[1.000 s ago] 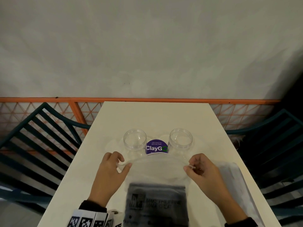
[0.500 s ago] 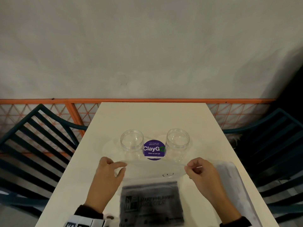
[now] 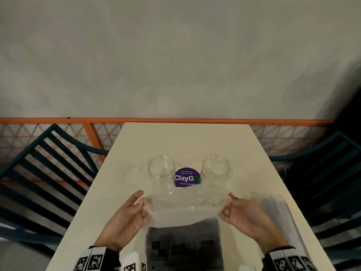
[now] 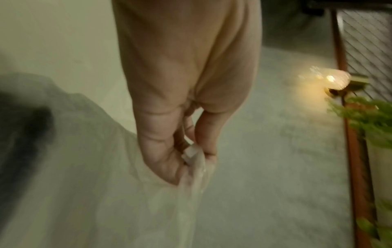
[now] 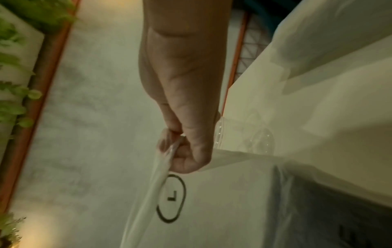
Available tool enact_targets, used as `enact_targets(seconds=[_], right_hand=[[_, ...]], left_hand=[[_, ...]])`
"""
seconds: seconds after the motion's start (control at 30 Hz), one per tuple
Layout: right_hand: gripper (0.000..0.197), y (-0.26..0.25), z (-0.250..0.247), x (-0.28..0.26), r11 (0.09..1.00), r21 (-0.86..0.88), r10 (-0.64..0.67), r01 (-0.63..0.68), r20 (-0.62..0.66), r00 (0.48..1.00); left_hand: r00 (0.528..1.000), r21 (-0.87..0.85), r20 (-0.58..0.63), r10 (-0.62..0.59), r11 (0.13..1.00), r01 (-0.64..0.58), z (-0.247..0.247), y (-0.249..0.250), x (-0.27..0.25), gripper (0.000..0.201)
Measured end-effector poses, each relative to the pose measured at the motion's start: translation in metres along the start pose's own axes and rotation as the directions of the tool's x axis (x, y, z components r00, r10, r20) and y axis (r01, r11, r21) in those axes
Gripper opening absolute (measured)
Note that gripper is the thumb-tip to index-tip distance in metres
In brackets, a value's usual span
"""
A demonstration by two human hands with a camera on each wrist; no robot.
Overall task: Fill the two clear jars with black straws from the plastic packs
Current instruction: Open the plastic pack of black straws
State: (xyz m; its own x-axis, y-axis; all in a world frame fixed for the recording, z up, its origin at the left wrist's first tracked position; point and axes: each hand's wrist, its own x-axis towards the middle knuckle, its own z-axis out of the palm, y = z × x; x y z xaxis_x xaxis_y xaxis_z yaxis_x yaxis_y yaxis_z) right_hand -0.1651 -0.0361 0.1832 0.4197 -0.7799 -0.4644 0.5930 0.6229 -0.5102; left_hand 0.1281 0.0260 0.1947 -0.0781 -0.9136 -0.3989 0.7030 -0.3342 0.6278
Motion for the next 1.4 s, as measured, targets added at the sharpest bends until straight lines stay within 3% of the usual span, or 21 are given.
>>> enact_targets(seconds=[0.03, 0.1, 0.2, 0.23, 0.3, 0.33, 0.37, 0.4, 0.43, 0.5, 0.57, 0.6, 0.7, 0.77, 0.83, 0.97, 1.07, 1.13, 1.2, 1.27, 1.4], right_hand=[[0.051, -0.001, 0.001, -0.003, 0.999, 0.04, 0.018, -0.02, 0.036, 0.999], [0.013, 0.001, 0.004, -0.004, 1.0, -0.019, 0.005, -0.004, 0.064, 0.998], [0.02, 0.008, 0.01, -0.007, 0.943, -0.317, -0.08, 0.096, 0.065, 0.995], [0.015, 0.012, 0.015, -0.009, 0.865, -0.488, -0.098, 0.118, 0.065, 0.993], [0.01, 0.019, 0.017, -0.008, 0.537, -0.833, -0.179, 0.134, 0.042, 0.983], [0.01, 0.022, 0.014, -0.004, 0.348, -0.929, -0.251, 0.122, 0.033, 0.967], [0.012, 0.023, 0.014, -0.001, 0.228, -0.968, -0.332, 0.107, 0.026, 0.943], [0.013, 0.023, 0.014, 0.001, 0.193, -0.976, -0.404, 0.103, 0.017, 0.915], [0.015, 0.021, 0.013, 0.003, 0.227, -0.968, -0.445, 0.111, -0.002, 0.896], [0.018, 0.014, 0.013, 0.003, 0.474, -0.864, -0.444, 0.17, -0.068, 0.893], [0.022, 0.004, 0.016, 0.0, 0.75, -0.623, -0.359, 0.223, -0.101, 0.928], [0.023, -0.002, 0.017, -0.002, 0.834, -0.505, -0.311, 0.22, -0.103, 0.945], [0.022, -0.016, 0.023, -0.007, 0.944, -0.285, -0.201, 0.164, -0.105, 0.974], [0.021, -0.019, 0.024, -0.008, 0.962, -0.243, -0.151, 0.122, -0.102, 0.983], [0.016, -0.016, 0.026, -0.008, 0.957, -0.276, -0.119, 0.087, -0.101, 0.988], [0.013, -0.005, 0.034, -0.007, 0.862, -0.485, -0.213, 0.146, -0.085, 0.973], [0.026, 0.002, 0.041, -0.005, 0.754, -0.627, -0.299, 0.193, -0.066, 0.952], [0.022, 0.008, 0.044, -0.002, 0.753, -0.636, -0.287, 0.171, -0.084, 0.954], [0.02, 0.009, 0.045, 0.0, 0.868, -0.485, -0.175, 0.105, -0.101, 0.979], [0.022, 0.004, 0.042, 0.0, 0.978, -0.208, -0.048, 0.03, -0.084, 0.995], [0.025, -0.007, 0.035, -0.007, 0.999, -0.001, 0.032, -0.032, -0.057, 0.998]], left_hand=[[0.999, -0.052, 0.038, -0.008, 0.999, 0.01, 0.0, 0.0, -0.002, 0.071], [0.997, -0.133, 0.072, -0.014, 0.991, 0.024, 0.001, -0.002, -0.003, 0.062], [0.995, -0.196, 0.086, 0.039, 0.98, -0.022, 0.008, 0.0, -0.006, 0.054], [0.994, -0.204, 0.086, 0.067, 0.978, -0.048, 0.01, 0.001, -0.006, 0.057], [0.991, -0.149, 0.05, 0.125, 0.982, -0.117, 0.018, 0.001, -0.006, 0.054], [0.986, -0.101, 0.028, 0.162, 0.982, -0.159, 0.024, 0.0, -0.007, 0.048], [0.981, -0.053, 0.012, 0.192, 0.98, -0.191, 0.031, -0.001, -0.008, 0.047], [0.976, -0.007, 0.013, 0.217, 0.976, -0.217, 0.038, -0.001, -0.01, 0.048], [0.971, 0.046, 0.036, 0.237, 0.97, -0.239, 0.041, 0.0, -0.01, 0.051], [0.959, 0.264, 0.087, 0.271, 0.922, -0.284, 0.04, 0.004, -0.011, 0.053], [0.947, 0.591, 0.082, 0.311, 0.75, -0.297, 0.033, 0.009, -0.012, 0.048], [0.938, 0.721, 0.071, 0.339, 0.632, -0.284, 0.029, 0.01, -0.013, 0.043], [0.874, 0.947, 0.02, 0.486, 0.27, -0.172, 0.015, 0.006, -0.012, 0.031], [0.805, 0.979, 0.031, 0.592, 0.146, -0.145, 0.012, 0.002, -0.012, 0.024], [0.799, 0.968, 0.002, 0.601, 0.199, -0.153, 0.015, -0.002, -0.011, 0.018], [0.873, 0.883, -0.027, 0.487, 0.421, -0.208, 0.03, -0.01, -0.01, 0.009], [0.953, 0.738, 0.02, 0.301, 0.639, -0.217, 0.04, -0.011, -0.01, 0.026], [0.99, 0.552, 0.054, 0.129, 0.822, -0.137, 0.04, -0.011, -0.008, 0.028], [0.996, 0.286, 0.091, 0.017, 0.957, -0.042, 0.036, -0.009, -0.007, 0.022], [0.998, 0.071, 0.069, 0.0, 0.997, -0.005, 0.028, -0.008, -0.005, 0.038], [1.0, 0.057, -0.009, 0.008, 0.998, -0.007, 0.015, -0.008, -0.005, 0.039]])
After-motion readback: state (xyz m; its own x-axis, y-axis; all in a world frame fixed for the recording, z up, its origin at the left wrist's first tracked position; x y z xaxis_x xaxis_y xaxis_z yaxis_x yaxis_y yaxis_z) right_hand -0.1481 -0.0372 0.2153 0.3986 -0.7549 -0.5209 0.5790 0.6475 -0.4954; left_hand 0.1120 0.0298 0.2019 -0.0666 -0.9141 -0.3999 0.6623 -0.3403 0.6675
